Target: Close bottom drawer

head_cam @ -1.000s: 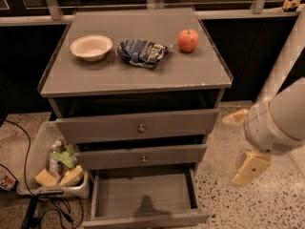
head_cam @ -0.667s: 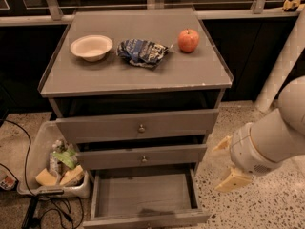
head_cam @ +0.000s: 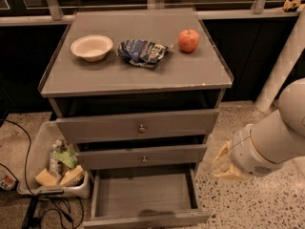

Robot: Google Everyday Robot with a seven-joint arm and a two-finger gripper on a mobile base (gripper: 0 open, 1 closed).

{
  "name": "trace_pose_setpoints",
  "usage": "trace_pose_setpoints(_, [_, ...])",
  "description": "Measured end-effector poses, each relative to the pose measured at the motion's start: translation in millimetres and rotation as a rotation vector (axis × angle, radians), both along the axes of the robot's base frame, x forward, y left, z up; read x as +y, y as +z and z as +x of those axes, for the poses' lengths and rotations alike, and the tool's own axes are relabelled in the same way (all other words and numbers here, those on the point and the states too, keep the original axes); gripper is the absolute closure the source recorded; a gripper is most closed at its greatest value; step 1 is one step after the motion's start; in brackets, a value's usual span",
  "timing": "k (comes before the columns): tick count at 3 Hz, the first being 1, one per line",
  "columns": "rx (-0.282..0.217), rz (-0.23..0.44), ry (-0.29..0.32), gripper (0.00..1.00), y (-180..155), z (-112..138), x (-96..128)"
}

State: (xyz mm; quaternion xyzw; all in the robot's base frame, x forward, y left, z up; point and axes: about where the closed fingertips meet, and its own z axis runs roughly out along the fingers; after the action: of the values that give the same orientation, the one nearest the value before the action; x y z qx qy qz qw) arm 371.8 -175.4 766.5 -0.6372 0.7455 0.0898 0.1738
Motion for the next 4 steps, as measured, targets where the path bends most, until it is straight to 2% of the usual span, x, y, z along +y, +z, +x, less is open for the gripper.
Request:
trace_pose_setpoints(1, [0.05, 0.004, -0.018, 1.0, -43.3, 8.4, 10.7])
trace_pose_setpoints(2, [0.113, 0.015, -0.064, 1.0, -117.7, 16.0, 18.9])
trace_pose_setpoints(3, [0.123, 0.048, -0.11, 1.0, -191.7, 22.6, 20.5])
trace_pose_setpoints(4, [0.081, 0.068, -0.132, 1.0, -199.2, 37.0, 23.4])
